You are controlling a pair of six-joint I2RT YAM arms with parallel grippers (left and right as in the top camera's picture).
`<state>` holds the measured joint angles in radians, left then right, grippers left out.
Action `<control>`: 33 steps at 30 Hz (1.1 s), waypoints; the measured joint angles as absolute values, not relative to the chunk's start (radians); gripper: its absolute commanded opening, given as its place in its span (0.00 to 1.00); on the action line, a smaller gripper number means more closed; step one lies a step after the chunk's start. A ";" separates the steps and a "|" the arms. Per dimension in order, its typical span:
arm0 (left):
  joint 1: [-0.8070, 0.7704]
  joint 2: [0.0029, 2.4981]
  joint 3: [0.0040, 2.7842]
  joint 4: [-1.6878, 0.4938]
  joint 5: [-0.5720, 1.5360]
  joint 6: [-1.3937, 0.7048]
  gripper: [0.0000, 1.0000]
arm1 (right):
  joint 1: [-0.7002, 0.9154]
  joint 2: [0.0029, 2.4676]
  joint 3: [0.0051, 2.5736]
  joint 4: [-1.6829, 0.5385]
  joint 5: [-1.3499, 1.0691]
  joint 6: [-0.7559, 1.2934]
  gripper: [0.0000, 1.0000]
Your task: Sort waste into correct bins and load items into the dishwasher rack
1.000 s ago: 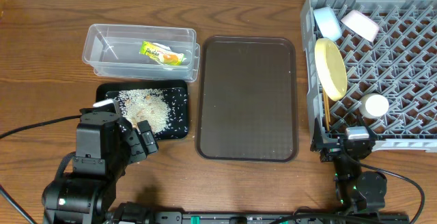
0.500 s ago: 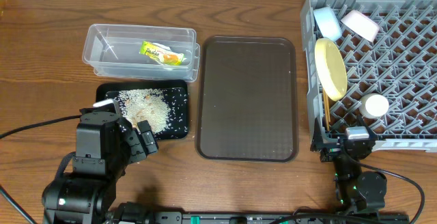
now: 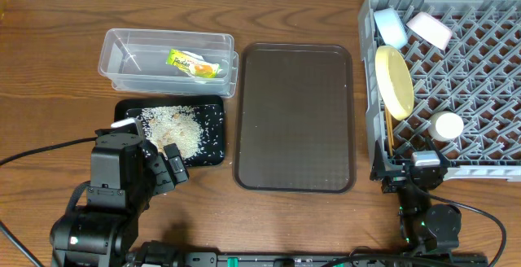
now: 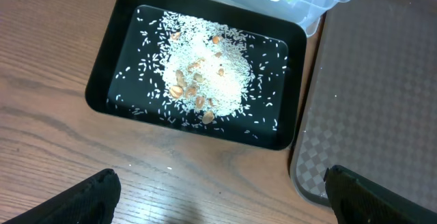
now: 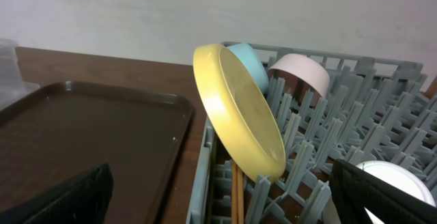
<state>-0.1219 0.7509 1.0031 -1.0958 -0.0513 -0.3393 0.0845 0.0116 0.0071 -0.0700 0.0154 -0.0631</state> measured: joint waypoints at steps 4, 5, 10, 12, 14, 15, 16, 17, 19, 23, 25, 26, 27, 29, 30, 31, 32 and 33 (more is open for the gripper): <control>-0.121 0.743 0.999 -1.086 -0.073 -0.337 0.98 | 0.084 0.012 0.007 -0.070 0.015 -0.063 0.99; -0.121 0.733 0.989 -1.063 -0.082 -0.331 0.98 | 0.084 0.012 0.007 -0.070 0.015 -0.063 0.99; -0.104 0.598 0.834 -0.889 -0.101 -0.274 0.98 | 0.084 0.012 0.007 -0.071 0.015 -0.063 0.99; -0.094 0.527 0.754 -0.833 -0.104 -0.260 0.98 | 0.084 0.012 0.007 -0.071 0.015 -0.063 0.99; -0.081 0.458 0.671 -0.772 -0.105 -0.253 0.98 | 0.084 0.012 0.007 -0.070 0.015 -0.063 0.99; -0.076 0.432 0.640 -0.748 -0.105 -0.252 0.98 | 0.084 0.012 0.007 -0.070 0.015 -0.063 0.99; -0.070 0.401 0.602 -0.717 -0.107 -0.249 0.98 | 0.084 0.012 0.007 -0.070 0.015 -0.063 0.99; -0.062 0.369 0.564 -0.674 -0.108 -0.245 0.98 | 0.084 0.012 0.007 -0.070 0.015 -0.063 0.99; -0.053 0.312 0.498 -0.595 -0.109 -0.236 0.98 | 0.084 0.012 0.007 -0.070 0.015 -0.063 0.99; -0.046 0.197 0.366 -0.432 -0.109 -0.209 0.98 | 0.084 0.012 0.007 -0.071 0.015 -0.063 0.99; -0.046 0.151 0.308 -0.353 -0.108 -0.204 0.98 | 0.084 0.012 0.007 -0.070 0.015 -0.063 0.99; -0.046 0.133 0.284 -0.316 -0.108 -0.200 0.98 | 0.084 0.012 0.007 -0.070 0.015 -0.063 0.99; -0.046 0.112 0.252 -0.274 -0.107 -0.197 0.98 | 0.084 0.012 0.007 -0.070 0.015 -0.063 0.99; -0.046 0.076 0.194 -0.179 -0.102 -0.184 0.98 | 0.084 0.012 0.007 -0.070 0.015 -0.063 0.99; -0.046 0.060 0.161 -0.122 -0.100 -0.181 0.98 | 0.084 0.012 0.007 -0.070 0.015 -0.063 0.99; -0.046 0.047 0.137 -0.082 -0.099 -0.179 0.98 | 0.084 0.012 0.007 -0.070 0.015 -0.064 0.99; -0.046 0.035 0.109 -0.032 -0.097 -0.176 0.98 | 0.084 0.012 0.007 -0.070 0.015 -0.063 0.99; -0.046 0.024 0.081 0.013 -0.096 -0.173 0.98 | 0.084 0.012 0.007 -0.071 0.015 -0.063 0.99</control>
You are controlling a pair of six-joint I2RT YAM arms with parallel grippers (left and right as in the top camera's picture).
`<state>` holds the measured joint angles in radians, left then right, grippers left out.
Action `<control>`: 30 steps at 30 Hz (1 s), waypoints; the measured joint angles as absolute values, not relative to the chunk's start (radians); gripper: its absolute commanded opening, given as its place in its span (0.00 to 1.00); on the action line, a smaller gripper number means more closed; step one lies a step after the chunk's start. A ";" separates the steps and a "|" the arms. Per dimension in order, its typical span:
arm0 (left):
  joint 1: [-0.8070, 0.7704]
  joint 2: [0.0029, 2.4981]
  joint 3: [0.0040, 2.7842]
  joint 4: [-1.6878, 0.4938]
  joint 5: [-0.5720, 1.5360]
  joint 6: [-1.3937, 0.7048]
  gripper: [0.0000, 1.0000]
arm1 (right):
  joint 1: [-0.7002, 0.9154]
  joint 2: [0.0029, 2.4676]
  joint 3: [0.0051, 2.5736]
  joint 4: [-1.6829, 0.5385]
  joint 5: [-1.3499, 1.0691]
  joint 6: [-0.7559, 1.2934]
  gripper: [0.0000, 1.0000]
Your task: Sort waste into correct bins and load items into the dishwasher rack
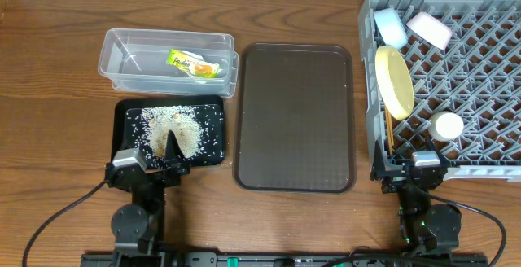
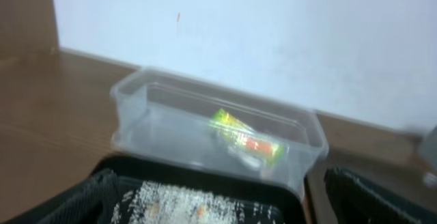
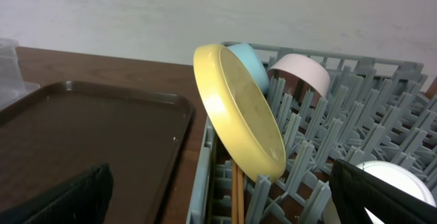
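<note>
The black tray (image 1: 213, 155) holds rice and nut scraps. Behind it stands the clear bin (image 1: 114, 55) with a green-yellow wrapper (image 1: 195, 63) inside. The grey dishwasher rack (image 1: 480, 80) carries a yellow plate (image 1: 395, 80), a blue bowl (image 1: 391, 24), a pink bowl (image 1: 429, 29), a white cup (image 1: 447, 124) and wooden chopsticks (image 1: 389, 133). My left gripper (image 1: 167, 157) sits low at the black tray's front edge, open and empty. It faces the clear bin (image 2: 136, 108) and the wrapper (image 2: 246, 135). My right gripper (image 3: 218, 197) is open and empty at the rack's front left corner, facing the yellow plate (image 3: 239, 108).
A brown serving tray (image 1: 295, 116) lies bare between the bins and the rack. The rack's left wall stands close to that tray's right edge. A white wall runs along the back of the wooden table (image 1: 49, 72).
My left arm was raised with its camera looking down on the black tray. Now it is folded low at the table's front edge, looking level at the bins. The right arm has not moved.
</note>
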<state>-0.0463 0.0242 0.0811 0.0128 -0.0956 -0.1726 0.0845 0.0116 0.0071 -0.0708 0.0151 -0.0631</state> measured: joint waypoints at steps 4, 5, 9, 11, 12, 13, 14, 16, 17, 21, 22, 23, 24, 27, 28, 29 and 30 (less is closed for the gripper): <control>-0.046 0.012 0.010 0.146 -0.080 -0.131 0.98 | 0.084 0.012 0.007 -0.070 0.015 -0.063 0.99; -0.046 0.012 0.006 0.152 -0.073 -0.113 0.98 | 0.084 0.012 0.007 -0.070 0.015 -0.063 0.99; -0.046 0.010 0.006 0.140 -0.050 -0.053 0.98 | 0.084 0.012 0.007 -0.070 0.015 -0.063 0.99; -0.046 0.010 0.006 0.089 -0.047 -0.040 0.98 | 0.084 0.012 0.007 -0.070 0.015 -0.063 0.99; -0.046 0.010 0.006 0.056 -0.044 -0.035 0.98 | 0.084 0.012 0.007 -0.070 0.015 -0.063 0.99; -0.046 0.010 0.006 0.018 -0.040 -0.031 0.98 | 0.084 0.012 0.007 -0.071 0.015 -0.063 0.99; -0.046 0.011 0.007 0.000 -0.033 -0.032 0.98 | 0.084 0.012 0.007 -0.071 0.015 -0.063 0.99; -0.046 0.010 0.015 -0.019 -0.023 -0.038 0.98 | 0.084 0.012 0.007 -0.070 0.015 -0.063 0.99; -0.046 0.010 0.016 -0.022 -0.019 -0.042 0.98 | 0.084 0.012 0.007 -0.070 0.015 -0.063 0.99; -0.046 0.010 0.018 -0.025 -0.005 -0.052 0.98 | 0.084 0.012 0.007 -0.070 0.015 -0.064 0.99; -0.046 0.010 0.019 -0.026 -0.005 -0.052 0.98 | 0.084 0.012 0.007 -0.070 0.015 -0.063 0.99; -0.046 0.010 0.019 -0.026 -0.004 -0.052 0.98 | 0.084 0.012 0.007 -0.070 0.015 -0.063 0.99; -0.046 0.010 0.019 -0.026 -0.002 -0.052 0.98 | 0.084 0.012 0.007 -0.070 0.015 -0.063 0.99; -0.046 0.010 0.019 -0.027 -0.002 -0.052 0.98 | 0.084 0.012 0.007 -0.070 0.015 -0.063 0.99; -0.046 0.010 0.019 -0.027 -0.002 -0.052 0.98 | 0.084 0.012 0.007 -0.070 0.015 -0.063 0.99; -0.046 0.010 0.019 -0.027 -0.002 -0.052 0.98 | 0.084 0.012 0.007 -0.070 0.015 -0.063 0.99; -0.046 0.010 0.019 -0.027 -0.002 -0.052 0.98 | 0.084 0.012 0.007 -0.070 0.015 -0.063 0.99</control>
